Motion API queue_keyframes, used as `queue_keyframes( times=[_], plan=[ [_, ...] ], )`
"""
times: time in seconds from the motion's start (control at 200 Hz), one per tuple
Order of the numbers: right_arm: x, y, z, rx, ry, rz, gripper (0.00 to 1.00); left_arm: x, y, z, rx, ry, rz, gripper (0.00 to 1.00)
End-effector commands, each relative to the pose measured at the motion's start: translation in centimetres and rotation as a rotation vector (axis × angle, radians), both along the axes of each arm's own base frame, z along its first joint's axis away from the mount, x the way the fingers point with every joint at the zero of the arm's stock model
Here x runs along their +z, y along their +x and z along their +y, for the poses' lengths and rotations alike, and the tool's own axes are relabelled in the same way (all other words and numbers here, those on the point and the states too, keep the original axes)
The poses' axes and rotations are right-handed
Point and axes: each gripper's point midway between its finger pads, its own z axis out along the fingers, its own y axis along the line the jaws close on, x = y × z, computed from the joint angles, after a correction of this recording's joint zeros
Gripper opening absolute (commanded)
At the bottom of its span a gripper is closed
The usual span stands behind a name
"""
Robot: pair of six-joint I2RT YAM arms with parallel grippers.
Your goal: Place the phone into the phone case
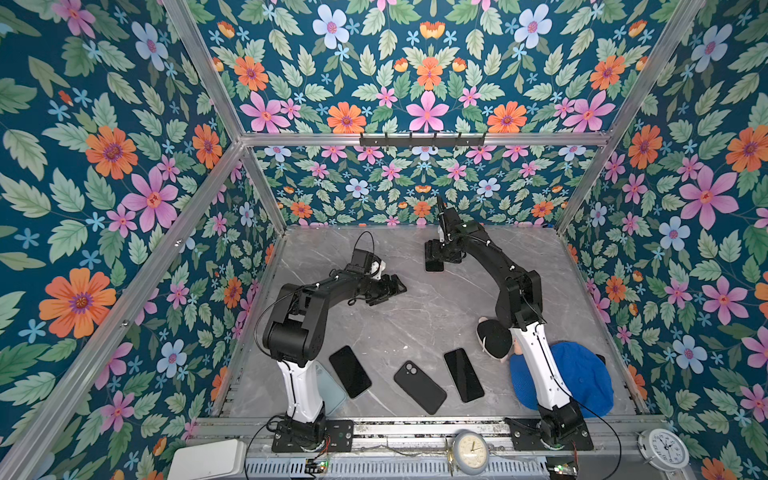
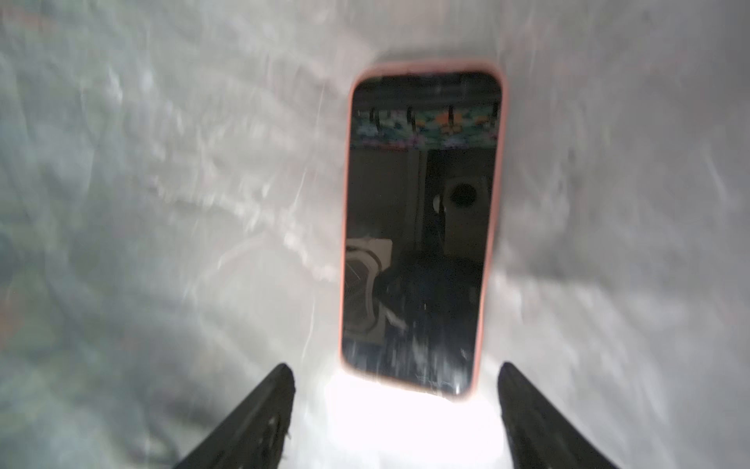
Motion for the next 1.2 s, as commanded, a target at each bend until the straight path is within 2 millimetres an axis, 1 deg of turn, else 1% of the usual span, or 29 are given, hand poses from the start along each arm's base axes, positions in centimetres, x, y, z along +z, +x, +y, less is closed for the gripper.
queue_keyframes(
  times=[0.0, 0.065, 0.075, 0.105, 0.18, 0.28, 0.35, 0.365, 0.375, 0.39, 0.49, 0.59, 0.66, 0.745, 0.8, 0.88, 1.06, 1.195],
  plan=[
    [1.8, -3.6, -0.6, 0.034, -0.052, -0.020, 0.79, 0.2, -1.7, -0.1, -0.016, 0.017, 0.009, 0.86],
    [2.5, -6.6, -1.1, 0.047, -0.071, -0.025, 0.79, 0.2, -2.8, -0.3, -0.020, 0.019, 0.012, 0.86],
    [2.3, -7.1, -1.3, 0.047, -0.078, -0.018, 0.79, 0.3, -3.0, -0.4, -0.021, 0.018, 0.011, 0.86],
    [2.8, -8.6, -1.6, 0.053, -0.085, -0.020, 0.79, 0.3, -3.6, -0.6, -0.024, 0.013, 0.013, 0.86],
    [2.9, -12.6, -2.6, 0.063, -0.126, -0.013, 0.79, 0.2, -5.0, -0.9, -0.033, 0.014, 0.012, 0.85],
    [2.9, -18.0, -2.6, 0.108, -0.138, 0.004, 0.79, -0.2, -6.9, -1.6, -0.041, -0.002, 0.020, 0.85],
    [2.2, -21.7, -2.6, 0.147, -0.162, 0.016, 0.78, -0.4, -8.3, -2.0, -0.052, -0.002, 0.026, 0.84],
    [1.7, -22.4, -2.7, 0.153, -0.176, 0.026, 0.78, -0.4, -8.5, -2.0, -0.055, 0.001, 0.025, 0.84],
    [2.3, -22.9, -2.6, 0.155, -0.166, 0.012, 0.78, -0.4, -8.8, -2.1, -0.058, 0.003, 0.026, 0.84],
    [2.3, -23.6, -2.7, 0.160, -0.167, 0.012, 0.78, -0.4, -8.9, -2.2, -0.059, 0.004, 0.025, 0.84],
    [1.3, -27.7, -2.7, 0.174, -0.163, 0.039, 0.78, 0.3, -9.9, -3.0, -0.087, -0.014, 0.014, 0.84],
    [0.4, -30.9, -2.8, 0.184, -0.162, 0.055, 0.78, 0.5, -10.6, -3.5, -0.096, -0.029, 0.016, 0.84],
    [-0.3, -32.6, -2.9, 0.182, -0.163, 0.072, 0.78, 0.3, -11.2, -4.0, -0.104, -0.043, 0.025, 0.84],
    [-1.4, -34.4, -2.3, 0.208, -0.130, 0.104, 0.78, 0.3, -11.7, -4.9, -0.122, -0.072, 0.039, 0.84],
    [-2.0, -35.4, -2.6, 0.217, -0.150, 0.121, 0.80, 0.5, -11.9, -5.4, -0.137, -0.075, 0.039, 0.84],
    [-2.7, -36.3, -3.3, 0.208, -0.174, 0.143, 0.83, 0.3, -12.2, -5.6, -0.150, -0.067, 0.046, 0.84],
    [-4.4, -38.5, -4.3, 0.198, -0.164, 0.188, 0.89, -0.3, -12.7, -6.0, -0.166, -0.072, 0.069, 0.85],
    [-5.2, -38.9, -5.2, 0.188, -0.203, 0.197, 0.91, -0.5, -12.6, -6.4, -0.174, -0.075, 0.074, 0.85]
  ],
)
